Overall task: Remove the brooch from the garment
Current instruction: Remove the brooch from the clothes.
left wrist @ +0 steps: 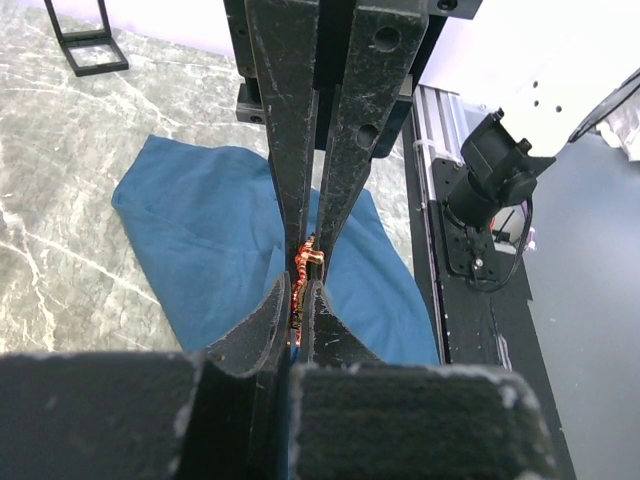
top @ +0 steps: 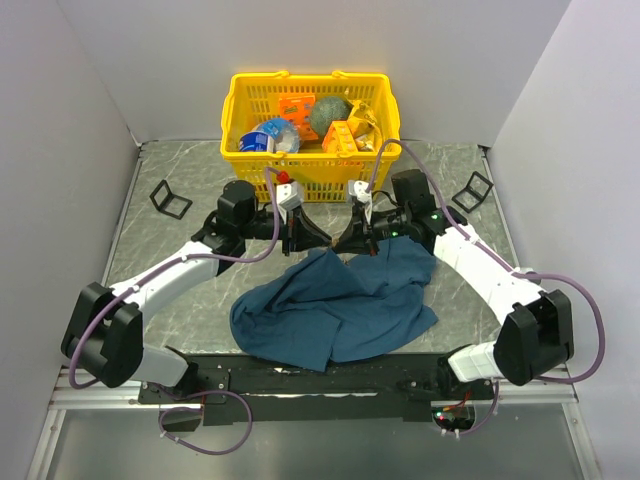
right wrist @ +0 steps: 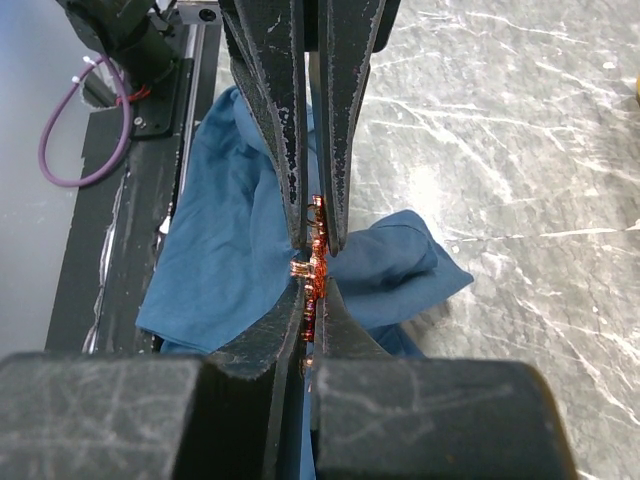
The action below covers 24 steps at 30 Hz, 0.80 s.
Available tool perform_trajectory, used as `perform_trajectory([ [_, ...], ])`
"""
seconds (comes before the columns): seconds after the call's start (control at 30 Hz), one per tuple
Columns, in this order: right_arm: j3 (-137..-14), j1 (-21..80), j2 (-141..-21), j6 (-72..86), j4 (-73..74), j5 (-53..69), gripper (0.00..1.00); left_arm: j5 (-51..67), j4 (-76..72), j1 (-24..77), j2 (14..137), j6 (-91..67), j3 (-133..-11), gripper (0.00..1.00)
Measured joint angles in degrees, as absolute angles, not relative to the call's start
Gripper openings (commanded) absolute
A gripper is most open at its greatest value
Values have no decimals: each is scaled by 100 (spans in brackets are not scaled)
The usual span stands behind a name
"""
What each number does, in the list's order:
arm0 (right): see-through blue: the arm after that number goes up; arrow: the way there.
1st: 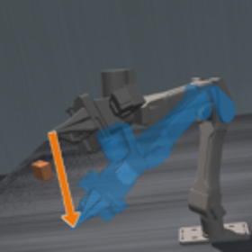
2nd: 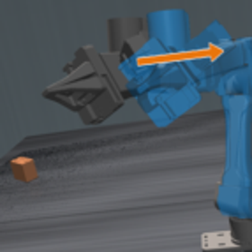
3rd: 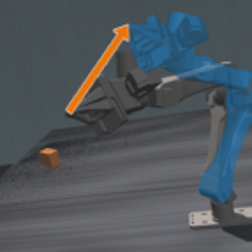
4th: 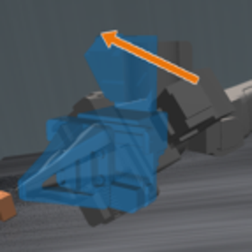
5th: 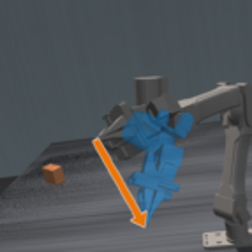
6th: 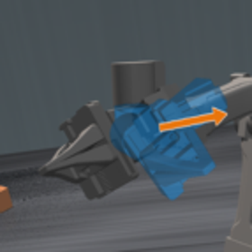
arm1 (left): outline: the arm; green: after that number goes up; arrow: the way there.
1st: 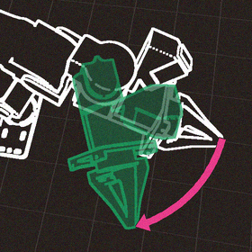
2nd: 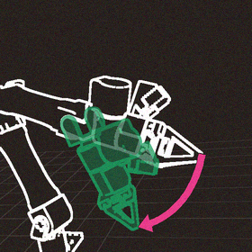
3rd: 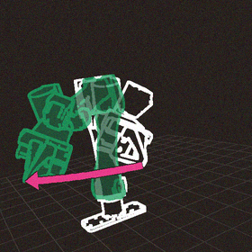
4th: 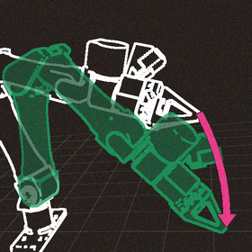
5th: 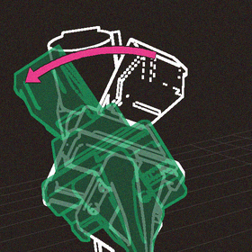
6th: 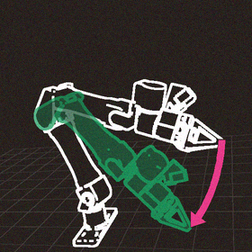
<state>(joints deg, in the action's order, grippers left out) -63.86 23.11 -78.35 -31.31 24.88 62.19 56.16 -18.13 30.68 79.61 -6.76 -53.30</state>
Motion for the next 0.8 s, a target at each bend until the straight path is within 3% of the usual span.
perform_trajectory([
  [0.63,-6969,2432,-7703,-3822,3387,5494,0,5780,-725,3118,8099,307,-6055,1],
  [0.73,-7142,2539,-7703,-3981,3627,5192,0,5793,-451,3118,8141,489,-6215,11],
  [0.8,-7247,2622,-7703,-4073,3767,5000,0,5787,-261,3118,8143,591,-6300,12],
])
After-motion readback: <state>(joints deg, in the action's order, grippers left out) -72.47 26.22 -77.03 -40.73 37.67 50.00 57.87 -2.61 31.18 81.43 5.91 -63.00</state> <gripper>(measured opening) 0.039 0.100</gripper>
